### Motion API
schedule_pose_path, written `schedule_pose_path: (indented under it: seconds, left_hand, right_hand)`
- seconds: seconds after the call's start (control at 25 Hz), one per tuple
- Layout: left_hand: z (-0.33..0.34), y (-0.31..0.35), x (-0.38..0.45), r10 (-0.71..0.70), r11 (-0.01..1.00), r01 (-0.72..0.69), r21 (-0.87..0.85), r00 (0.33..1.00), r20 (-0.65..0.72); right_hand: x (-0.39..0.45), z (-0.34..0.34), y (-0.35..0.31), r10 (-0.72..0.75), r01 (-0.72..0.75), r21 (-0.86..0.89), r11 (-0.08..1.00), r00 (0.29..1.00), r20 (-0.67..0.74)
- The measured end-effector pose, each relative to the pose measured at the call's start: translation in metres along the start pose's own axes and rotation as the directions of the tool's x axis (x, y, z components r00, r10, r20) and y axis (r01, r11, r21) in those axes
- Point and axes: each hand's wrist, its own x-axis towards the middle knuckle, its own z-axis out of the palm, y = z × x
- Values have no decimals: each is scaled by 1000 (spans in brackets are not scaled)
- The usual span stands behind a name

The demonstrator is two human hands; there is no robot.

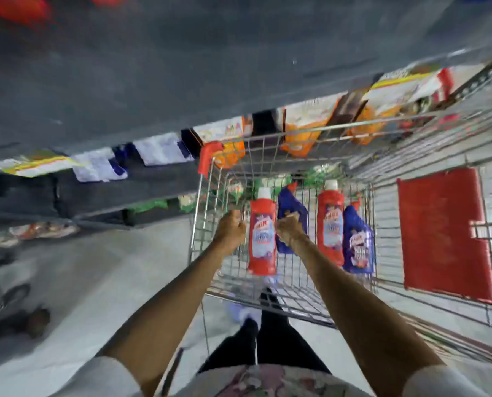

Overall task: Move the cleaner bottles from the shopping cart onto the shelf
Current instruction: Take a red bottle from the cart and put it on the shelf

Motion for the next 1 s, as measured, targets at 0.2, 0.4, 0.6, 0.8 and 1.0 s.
schedule_pose_path:
  seconds: [0.2,0.4,0.6,0.8,1.0]
  left_hand:
    - [46,-35,37,-255,966,257,2,956,144]
    - [68,-32,45,-251,967,256,-12,956,152]
    - [77,-38,49,-338,908,367,-203,927,164]
    - [54,-26,41,-256,876,305,-372,950,177]
    - [4,27,-2,30,847,-20,-531,999,11]
  right_hand:
    - [24,30,12,55,-47,-320,946,998,15]
    - [44,49,23,54,-28,-380,925,997,57]
    - [58,37,39,223,-219,-91,971,974,39]
    - [41,1,48,54,-132,470,873,983,177]
    - [-3,-57,0,-253,169,430,887,957,145]
